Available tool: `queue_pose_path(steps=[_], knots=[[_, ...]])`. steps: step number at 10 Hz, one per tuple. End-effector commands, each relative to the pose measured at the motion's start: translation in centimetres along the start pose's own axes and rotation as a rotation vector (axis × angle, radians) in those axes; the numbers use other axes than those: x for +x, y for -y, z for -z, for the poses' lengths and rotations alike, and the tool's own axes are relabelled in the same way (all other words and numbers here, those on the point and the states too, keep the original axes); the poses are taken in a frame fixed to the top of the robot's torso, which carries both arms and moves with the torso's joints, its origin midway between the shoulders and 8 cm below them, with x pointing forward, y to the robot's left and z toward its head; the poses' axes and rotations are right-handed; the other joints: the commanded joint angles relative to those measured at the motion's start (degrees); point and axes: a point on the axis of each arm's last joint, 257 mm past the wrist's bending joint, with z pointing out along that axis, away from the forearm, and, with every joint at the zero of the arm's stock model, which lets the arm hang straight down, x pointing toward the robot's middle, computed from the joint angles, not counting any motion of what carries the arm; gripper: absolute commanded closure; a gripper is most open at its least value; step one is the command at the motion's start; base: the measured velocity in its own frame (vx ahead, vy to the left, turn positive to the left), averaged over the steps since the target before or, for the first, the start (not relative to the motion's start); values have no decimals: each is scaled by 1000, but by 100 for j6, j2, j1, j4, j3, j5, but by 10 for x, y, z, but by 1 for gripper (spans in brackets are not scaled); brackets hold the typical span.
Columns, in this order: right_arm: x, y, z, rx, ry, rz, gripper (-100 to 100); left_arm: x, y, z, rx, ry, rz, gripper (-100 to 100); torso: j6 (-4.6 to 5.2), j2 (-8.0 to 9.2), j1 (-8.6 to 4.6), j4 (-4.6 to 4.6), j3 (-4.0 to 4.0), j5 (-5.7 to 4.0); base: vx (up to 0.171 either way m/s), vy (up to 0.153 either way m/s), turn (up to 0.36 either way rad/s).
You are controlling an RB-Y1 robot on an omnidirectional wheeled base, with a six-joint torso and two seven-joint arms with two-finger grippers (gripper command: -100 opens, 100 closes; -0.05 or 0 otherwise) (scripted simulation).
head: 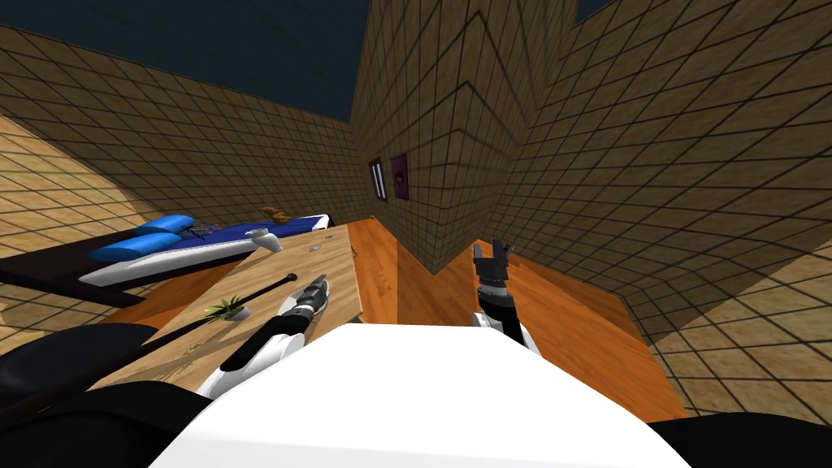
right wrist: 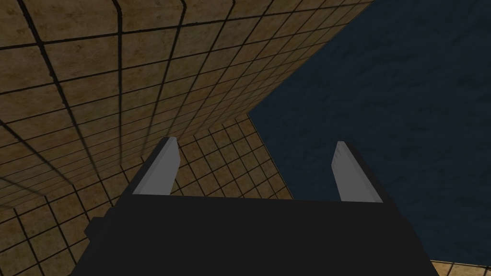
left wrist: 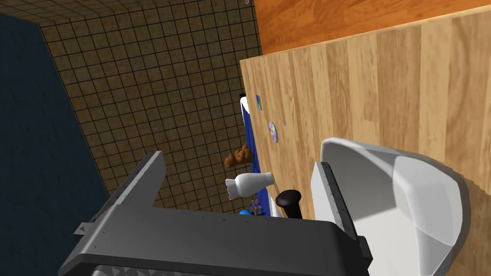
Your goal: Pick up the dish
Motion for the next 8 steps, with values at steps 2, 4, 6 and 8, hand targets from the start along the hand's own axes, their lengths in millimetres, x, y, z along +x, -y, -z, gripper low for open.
queue_pose_path(steps=[2, 4, 6, 8], knots=[[0, 0, 0, 0, 0, 0, 0, -22, -37, 3, -116, 27, 32, -100, 1, 1, 1, 0, 1, 1, 58, -40, -82], [0, 0, 0, 0, 0, 0, 0, -30, -54, 6, -170, 37, 51, -100, 0, 1, 7, 0, 0, 2, 41, -30, -37], [0, 0, 0, 0, 0, 0, 0, -38, -71, 10, -229, 46, 72, -100, -1, 10, 10, 2, 6, 2, 28, -10, -32], [0, 0, 0, 0, 0, 0, 0, -46, -85, 14, -276, 54, 93, -100, 0, 7, 21, 2, 4, 4, 36, 10, -43]])
